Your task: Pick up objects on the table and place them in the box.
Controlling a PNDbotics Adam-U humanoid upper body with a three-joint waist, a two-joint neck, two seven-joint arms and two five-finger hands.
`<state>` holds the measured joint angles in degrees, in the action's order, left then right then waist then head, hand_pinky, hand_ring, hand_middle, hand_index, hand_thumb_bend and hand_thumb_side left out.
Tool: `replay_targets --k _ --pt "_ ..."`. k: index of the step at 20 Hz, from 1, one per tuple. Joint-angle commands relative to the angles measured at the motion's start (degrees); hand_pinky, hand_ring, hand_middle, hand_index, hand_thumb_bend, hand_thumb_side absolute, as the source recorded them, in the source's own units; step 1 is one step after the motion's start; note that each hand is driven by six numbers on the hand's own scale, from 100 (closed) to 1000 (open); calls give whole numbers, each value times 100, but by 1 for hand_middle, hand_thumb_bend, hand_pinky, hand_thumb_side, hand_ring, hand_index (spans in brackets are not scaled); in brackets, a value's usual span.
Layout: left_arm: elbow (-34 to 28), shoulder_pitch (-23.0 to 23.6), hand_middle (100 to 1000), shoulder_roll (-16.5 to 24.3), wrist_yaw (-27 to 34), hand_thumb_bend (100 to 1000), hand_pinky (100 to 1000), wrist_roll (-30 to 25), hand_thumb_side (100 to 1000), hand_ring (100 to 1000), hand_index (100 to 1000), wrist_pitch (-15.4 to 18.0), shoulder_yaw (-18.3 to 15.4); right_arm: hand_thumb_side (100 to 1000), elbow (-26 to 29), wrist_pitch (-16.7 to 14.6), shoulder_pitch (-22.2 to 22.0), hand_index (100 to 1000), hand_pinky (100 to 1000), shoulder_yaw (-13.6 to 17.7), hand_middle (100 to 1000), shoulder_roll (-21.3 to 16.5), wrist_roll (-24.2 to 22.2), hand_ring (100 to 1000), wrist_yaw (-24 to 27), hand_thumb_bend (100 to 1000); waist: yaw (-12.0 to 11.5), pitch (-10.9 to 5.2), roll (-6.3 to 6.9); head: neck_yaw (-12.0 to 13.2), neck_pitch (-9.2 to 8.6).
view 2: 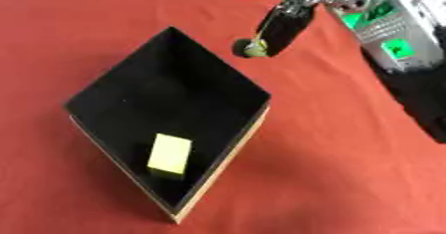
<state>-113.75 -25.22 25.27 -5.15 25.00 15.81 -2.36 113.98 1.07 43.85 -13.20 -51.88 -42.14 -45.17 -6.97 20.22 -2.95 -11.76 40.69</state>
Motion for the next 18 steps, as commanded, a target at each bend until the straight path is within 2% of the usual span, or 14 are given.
replay_targets --k 1,2,3,4,5,6,7,8,13,18 --pt "-84 -31 694 166 -39 121 563 35 733 791 811 1 -77 189 60 282 -244 908 832 540 844 -524 99 902 -281 477 19 -94 27 7 -72" --pt "-84 -31 694 169 -42 120 563 39 733 791 811 0 -78 192 39 369 -386 908 834 676 846 -596 113 905 -361 479 21 -92 29 9 -74" --pt "-84 -33 694 172 -45 121 563 42 732 791 811 1 -79 140 -5 460 -533 908 835 816 845 -664 131 905 -448 450 19 -90 32 7 -79" --pt "-84 -37 694 174 -47 121 563 43 731 791 811 3 -77 194 -57 545 -668 908 835 927 845 -717 154 904 -530 480 13 -89 35 3 -82" --pt "-84 -41 694 177 -49 121 563 43 730 791 811 3 -75 194 -138 630 -776 908 834 1011 844 -761 183 904 -599 481 8 -89 38 -1 -84" --pt "-84 -44 695 181 -50 120 563 44 728 791 811 4 -75 100 -220 716 -853 909 836 1069 842 -795 211 904 -646 407 8 -90 40 -4 -85" --pt "-84 -44 695 185 -53 121 563 47 729 792 811 3 -78 196 -333 804 -922 909 836 1145 843 -822 218 904 -699 482 11 -89 42 -4 -89" --pt "-84 -44 695 186 -55 121 563 49 730 792 811 3 -79 191 -466 896 -955 909 836 1193 842 -832 238 904 -729 481 11 -89 44 -7 -94" --pt "-84 -53 695 188 -59 120 562 49 728 792 811 -1 -75 168 -1230 1374 -890 914 845 1260 844 -793 363 909 -719 483 -9 -80 67 -15 -173" --pt "-84 -49 696 191 -59 117 562 47 729 793 811 -4 -74 160 -1958 1802 -626 914 849 1156 845 -740 499 911 -616 483 -41 -59 89 -89 -355"
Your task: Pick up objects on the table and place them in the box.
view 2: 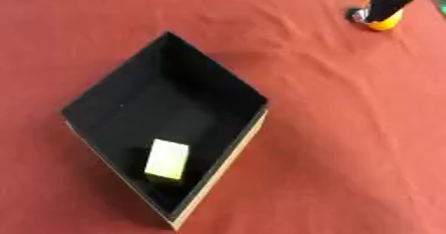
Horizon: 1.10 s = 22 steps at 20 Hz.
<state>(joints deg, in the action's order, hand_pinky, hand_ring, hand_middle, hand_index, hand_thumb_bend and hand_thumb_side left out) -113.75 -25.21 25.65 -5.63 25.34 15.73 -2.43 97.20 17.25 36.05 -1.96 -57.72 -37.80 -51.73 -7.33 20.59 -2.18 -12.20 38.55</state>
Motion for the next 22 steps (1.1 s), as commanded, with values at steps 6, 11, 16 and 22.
replay_targets --k 6,11,16,22 --pt "-84 -41 697 160 -15 112 560 10 731 794 811 0 -68 169 -1178 333 561 913 856 -54 852 -77 7 922 -118 486 -32 -64 43 -120 -344" --pt "-84 -34 698 167 -15 109 559 7 733 794 810 -4 -68 169 -2096 227 944 917 867 -113 864 40 -40 936 -186 487 -52 -40 61 -118 -367" --pt "-84 -30 699 176 -21 107 559 0 733 795 810 -8 -67 170 -2823 172 1264 917 872 -104 872 165 41 944 -446 490 -54 -16 68 -114 -370" --pt "-84 -15 699 193 -28 105 558 -1 734 796 810 -15 -74 169 -3458 238 1472 917 873 43 872 238 167 946 -703 490 -53 16 74 -99 -343"
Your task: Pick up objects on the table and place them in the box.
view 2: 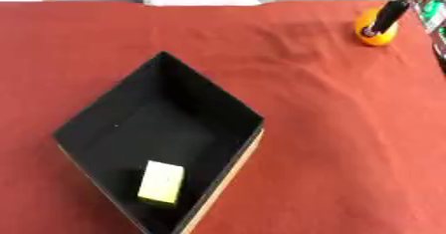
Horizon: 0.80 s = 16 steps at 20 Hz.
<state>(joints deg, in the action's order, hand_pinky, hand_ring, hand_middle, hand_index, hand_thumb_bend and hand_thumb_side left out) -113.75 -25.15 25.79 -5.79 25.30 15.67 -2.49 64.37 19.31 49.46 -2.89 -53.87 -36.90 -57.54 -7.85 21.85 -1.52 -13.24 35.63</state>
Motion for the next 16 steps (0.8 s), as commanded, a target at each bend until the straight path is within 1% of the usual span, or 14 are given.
replay_targets --k 1,6,7,8,9,11,15,16 --pt "-84 -19 700 181 -13 104 558 5 734 797 810 -9 -70 166 -247 49 148 917 872 169 871 -134 116 945 -128 488 0 -106 9 6 -47" --pt "-84 -26 700 171 -6 104 557 -8 735 797 810 -20 -60 157 -562 128 252 920 872 236 872 -56 283 945 -72 483 8 -83 11 3 -55" --pt "-84 -30 700 174 -6 103 556 -10 734 797 810 -22 -59 135 -625 153 289 920 873 246 869 -35 327 944 -72 470 4 -76 12 -1 -59" --pt "-84 -37 700 176 -6 103 556 -11 734 797 810 -24 -57 132 -693 181 334 920 874 257 869 -10 377 945 -77 468 -1 -68 13 -6 -63" --pt "-84 -43 700 178 -5 102 556 -14 734 798 810 -24 -53 100 -760 207 380 919 876 266 865 15 429 943 -84 441 -6 -60 14 -11 -69" --pt "-84 -57 700 183 -4 100 556 -25 734 798 810 -22 -44 100 -917 267 492 923 882 288 864 72 523 943 -92 397 -20 -38 18 -32 -89" --pt "-84 -90 701 200 0 100 555 -37 734 799 810 -16 -34 100 -1130 373 701 929 883 349 852 190 720 935 48 347 -45 8 20 -91 -126" --pt "-84 -94 701 202 1 100 555 -41 734 799 810 -16 -32 100 -1152 386 740 929 884 349 850 211 772 934 101 346 -48 19 21 -95 -133"
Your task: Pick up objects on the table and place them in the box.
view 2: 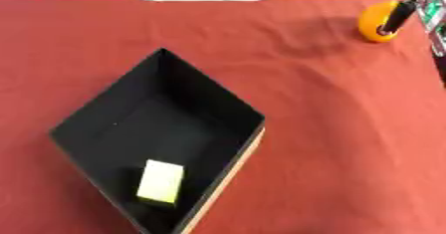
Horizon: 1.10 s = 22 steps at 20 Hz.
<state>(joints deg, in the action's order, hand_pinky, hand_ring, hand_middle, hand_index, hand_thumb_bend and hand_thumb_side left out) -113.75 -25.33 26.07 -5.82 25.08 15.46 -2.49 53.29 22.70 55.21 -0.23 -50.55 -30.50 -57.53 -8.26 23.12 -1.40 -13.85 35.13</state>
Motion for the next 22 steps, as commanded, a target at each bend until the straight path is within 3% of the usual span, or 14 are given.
replay_targets --k 1,6,19,22 --pt "-84 -80 701 176 4 100 555 -22 734 799 810 5 -30 100 -59 58 196 929 885 81 850 -104 179 934 153 344 -8 -99 10 -38 -88" --pt "-84 -123 701 189 9 100 554 -44 733 800 810 16 -14 100 -212 139 311 929 888 52 861 -63 303 948 193 343 -20 -37 -5 -73 -126" --pt "-84 -176 702 219 13 100 551 -77 733 803 810 30 -1 100 -702 449 462 920 888 165 876 -32 213 951 -599 340 -88 127 5 -130 -223" --pt "-84 -170 702 219 15 100 550 -83 734 803 809 26 -1 100 -675 523 486 893 851 188 838 -10 256 914 -658 341 -83 139 12 -141 -228"
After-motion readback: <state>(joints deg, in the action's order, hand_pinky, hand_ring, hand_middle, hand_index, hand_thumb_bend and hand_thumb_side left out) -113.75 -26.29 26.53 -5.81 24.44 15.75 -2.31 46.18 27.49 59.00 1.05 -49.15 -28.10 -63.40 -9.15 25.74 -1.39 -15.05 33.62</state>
